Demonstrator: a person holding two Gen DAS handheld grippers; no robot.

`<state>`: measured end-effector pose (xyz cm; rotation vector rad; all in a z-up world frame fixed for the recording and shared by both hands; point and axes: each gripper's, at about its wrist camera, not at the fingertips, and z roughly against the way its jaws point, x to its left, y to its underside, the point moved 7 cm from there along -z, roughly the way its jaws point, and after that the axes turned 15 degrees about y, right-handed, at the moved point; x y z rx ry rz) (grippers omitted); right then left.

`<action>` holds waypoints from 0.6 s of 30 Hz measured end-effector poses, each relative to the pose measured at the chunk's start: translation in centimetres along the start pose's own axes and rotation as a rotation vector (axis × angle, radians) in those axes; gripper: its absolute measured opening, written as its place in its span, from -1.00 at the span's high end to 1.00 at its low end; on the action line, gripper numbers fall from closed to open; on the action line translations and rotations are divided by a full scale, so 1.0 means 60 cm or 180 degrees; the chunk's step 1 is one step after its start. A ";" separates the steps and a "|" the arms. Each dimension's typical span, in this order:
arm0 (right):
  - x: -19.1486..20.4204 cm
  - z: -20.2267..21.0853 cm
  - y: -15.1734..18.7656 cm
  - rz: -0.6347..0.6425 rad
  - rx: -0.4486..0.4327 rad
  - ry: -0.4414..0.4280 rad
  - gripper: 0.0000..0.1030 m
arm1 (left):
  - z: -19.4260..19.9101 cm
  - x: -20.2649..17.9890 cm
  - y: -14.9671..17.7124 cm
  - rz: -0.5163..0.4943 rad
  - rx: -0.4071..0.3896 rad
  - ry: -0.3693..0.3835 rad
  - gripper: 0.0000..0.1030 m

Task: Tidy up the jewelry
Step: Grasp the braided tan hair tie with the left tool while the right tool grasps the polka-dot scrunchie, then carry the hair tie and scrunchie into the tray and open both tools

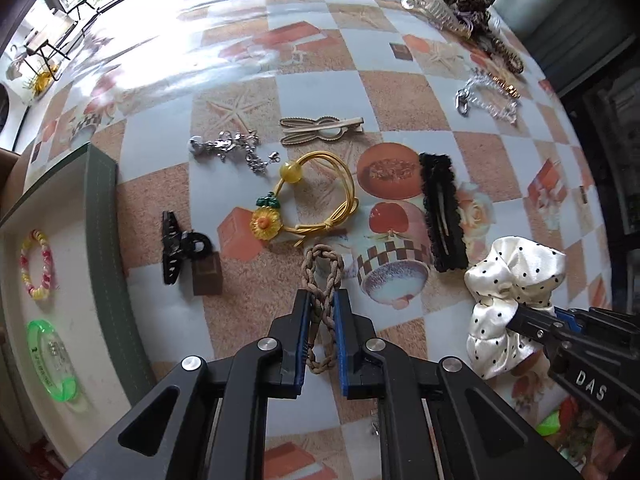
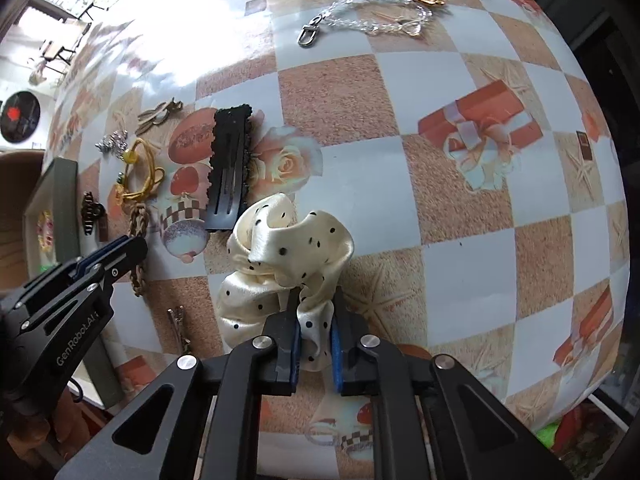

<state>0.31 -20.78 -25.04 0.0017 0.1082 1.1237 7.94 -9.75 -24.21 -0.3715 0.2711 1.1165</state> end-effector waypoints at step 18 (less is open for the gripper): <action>-0.024 0.091 0.028 0.0078 -0.0211 -0.0181 0.75 | 0.144 0.053 0.077 0.0148 -0.0408 0.0182 0.71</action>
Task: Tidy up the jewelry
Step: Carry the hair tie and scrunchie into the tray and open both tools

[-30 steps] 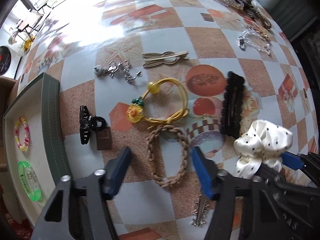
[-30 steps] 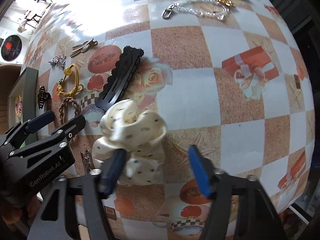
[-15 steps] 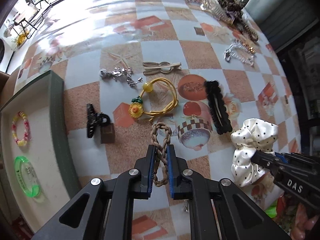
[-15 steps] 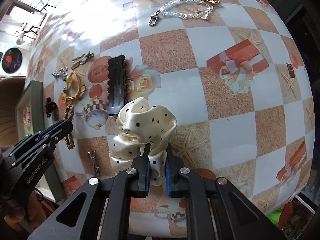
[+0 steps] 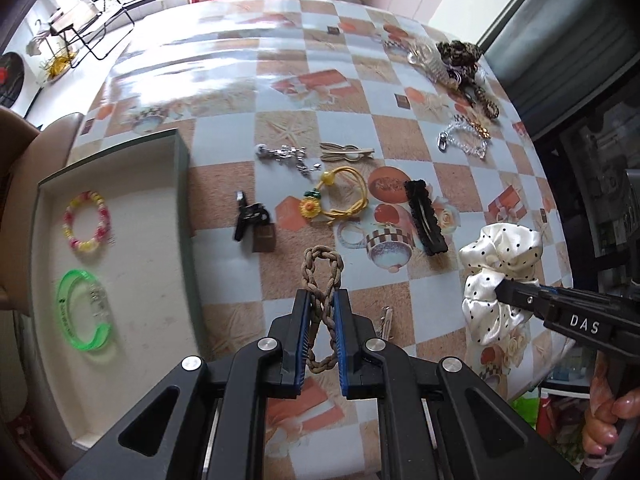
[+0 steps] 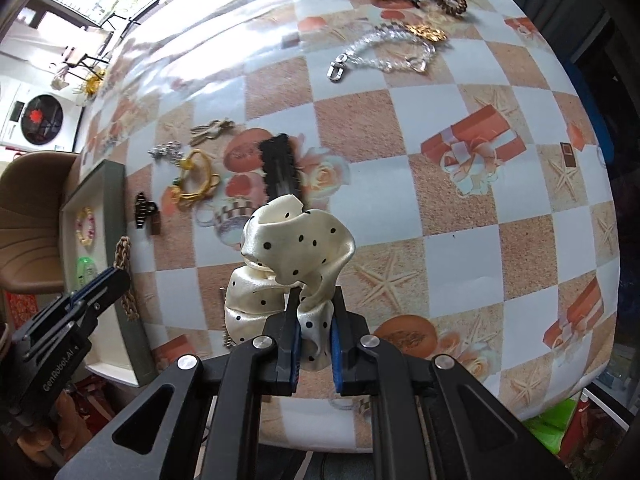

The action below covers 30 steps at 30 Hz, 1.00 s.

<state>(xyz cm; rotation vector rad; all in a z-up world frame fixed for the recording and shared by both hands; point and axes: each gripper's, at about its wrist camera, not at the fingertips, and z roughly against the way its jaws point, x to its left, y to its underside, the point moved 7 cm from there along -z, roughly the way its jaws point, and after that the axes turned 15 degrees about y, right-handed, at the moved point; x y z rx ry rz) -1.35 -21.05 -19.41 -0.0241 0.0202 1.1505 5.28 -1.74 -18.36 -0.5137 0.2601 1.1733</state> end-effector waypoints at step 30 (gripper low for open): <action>0.384 0.101 -0.012 0.1456 -0.0417 -0.0303 0.75 | 0.172 0.271 0.148 0.1240 -0.0650 -0.0503 0.71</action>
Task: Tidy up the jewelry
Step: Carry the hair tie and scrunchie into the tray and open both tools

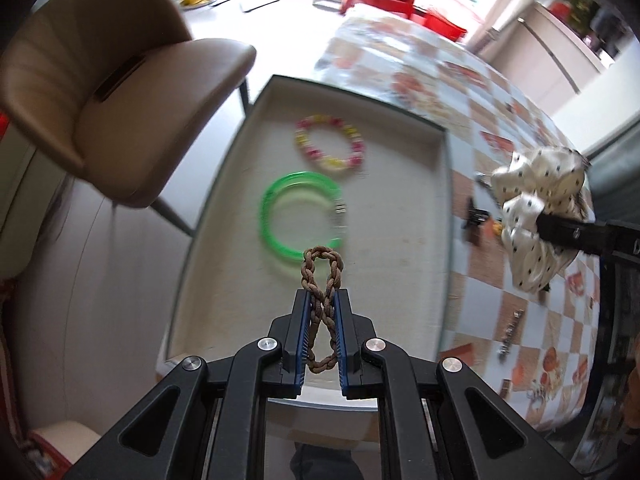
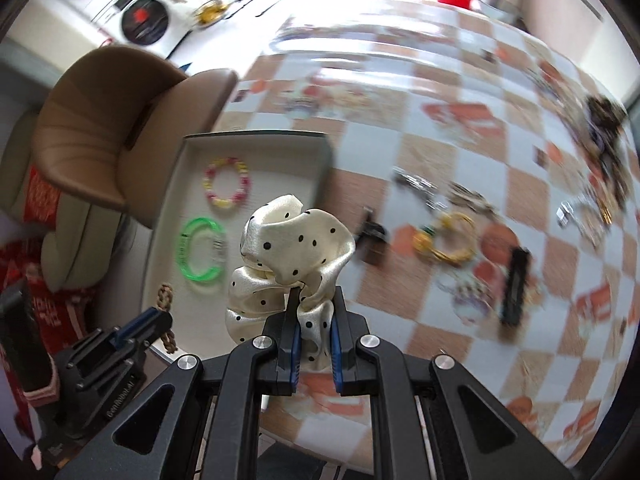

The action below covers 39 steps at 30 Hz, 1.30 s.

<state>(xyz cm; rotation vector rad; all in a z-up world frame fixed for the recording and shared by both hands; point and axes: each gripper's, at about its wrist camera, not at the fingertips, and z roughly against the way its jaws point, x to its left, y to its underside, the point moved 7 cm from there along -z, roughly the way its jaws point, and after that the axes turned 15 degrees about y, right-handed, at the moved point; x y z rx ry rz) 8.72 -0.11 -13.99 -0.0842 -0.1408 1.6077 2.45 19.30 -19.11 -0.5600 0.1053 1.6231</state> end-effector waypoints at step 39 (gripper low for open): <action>0.204 -0.194 -0.143 0.0533 0.0235 0.0039 0.33 | -0.089 0.073 0.003 0.0127 0.0045 -0.0761 -0.52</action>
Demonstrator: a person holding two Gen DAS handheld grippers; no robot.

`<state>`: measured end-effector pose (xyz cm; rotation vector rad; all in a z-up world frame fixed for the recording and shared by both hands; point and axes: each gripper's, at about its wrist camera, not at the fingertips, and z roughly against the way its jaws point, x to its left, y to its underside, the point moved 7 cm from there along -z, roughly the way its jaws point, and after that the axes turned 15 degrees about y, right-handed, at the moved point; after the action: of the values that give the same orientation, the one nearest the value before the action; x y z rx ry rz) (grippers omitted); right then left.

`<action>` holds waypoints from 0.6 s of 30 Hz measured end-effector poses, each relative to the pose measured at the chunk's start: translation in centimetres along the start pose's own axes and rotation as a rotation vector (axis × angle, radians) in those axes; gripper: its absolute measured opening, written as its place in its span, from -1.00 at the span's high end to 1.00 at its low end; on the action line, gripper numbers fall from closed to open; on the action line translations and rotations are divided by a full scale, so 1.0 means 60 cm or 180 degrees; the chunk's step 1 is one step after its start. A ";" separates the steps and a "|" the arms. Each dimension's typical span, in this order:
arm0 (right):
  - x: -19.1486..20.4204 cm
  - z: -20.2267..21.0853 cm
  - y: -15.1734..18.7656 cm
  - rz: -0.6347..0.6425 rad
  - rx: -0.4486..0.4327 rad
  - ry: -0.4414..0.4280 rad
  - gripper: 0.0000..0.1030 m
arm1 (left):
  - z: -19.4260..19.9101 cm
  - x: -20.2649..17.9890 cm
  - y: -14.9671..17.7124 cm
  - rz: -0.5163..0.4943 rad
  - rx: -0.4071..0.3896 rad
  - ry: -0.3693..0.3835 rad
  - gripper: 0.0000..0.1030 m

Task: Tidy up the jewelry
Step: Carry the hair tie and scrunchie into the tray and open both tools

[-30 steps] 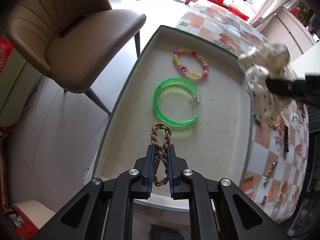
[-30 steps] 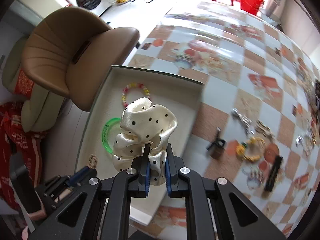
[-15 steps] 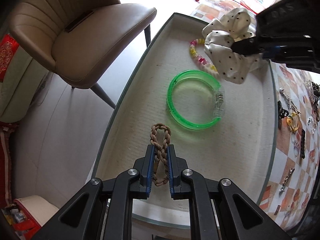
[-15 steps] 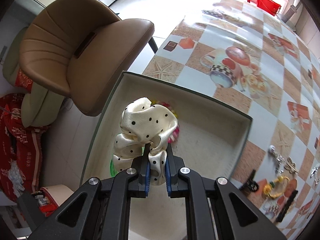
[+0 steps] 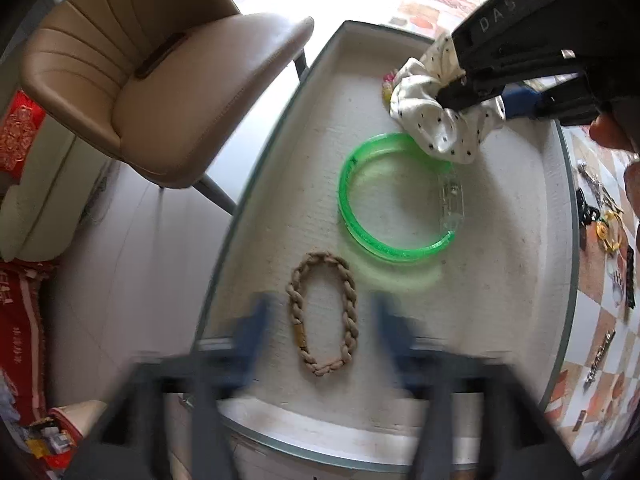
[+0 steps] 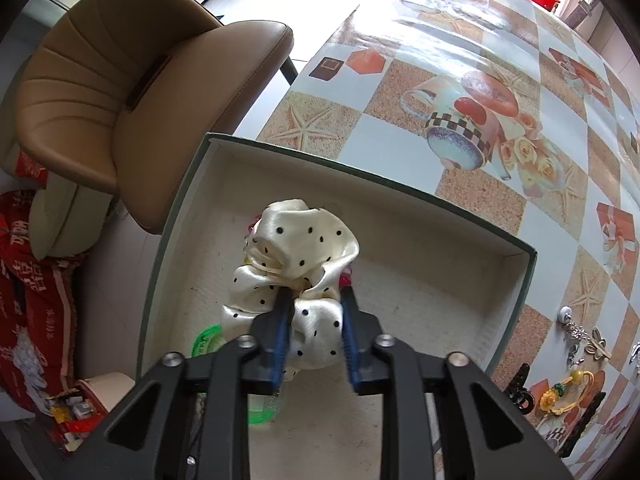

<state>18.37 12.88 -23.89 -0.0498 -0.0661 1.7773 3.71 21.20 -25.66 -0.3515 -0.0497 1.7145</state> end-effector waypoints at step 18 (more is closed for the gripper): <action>-0.041 0.064 0.009 -0.0196 -0.0134 -0.0282 -0.40 | 0.039 -0.033 -0.006 -0.0126 -0.0045 -0.0035 -1.00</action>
<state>18.08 10.32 -20.11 0.0006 -0.1674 1.7162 3.69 19.70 -22.94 -0.3493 -0.0762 1.6779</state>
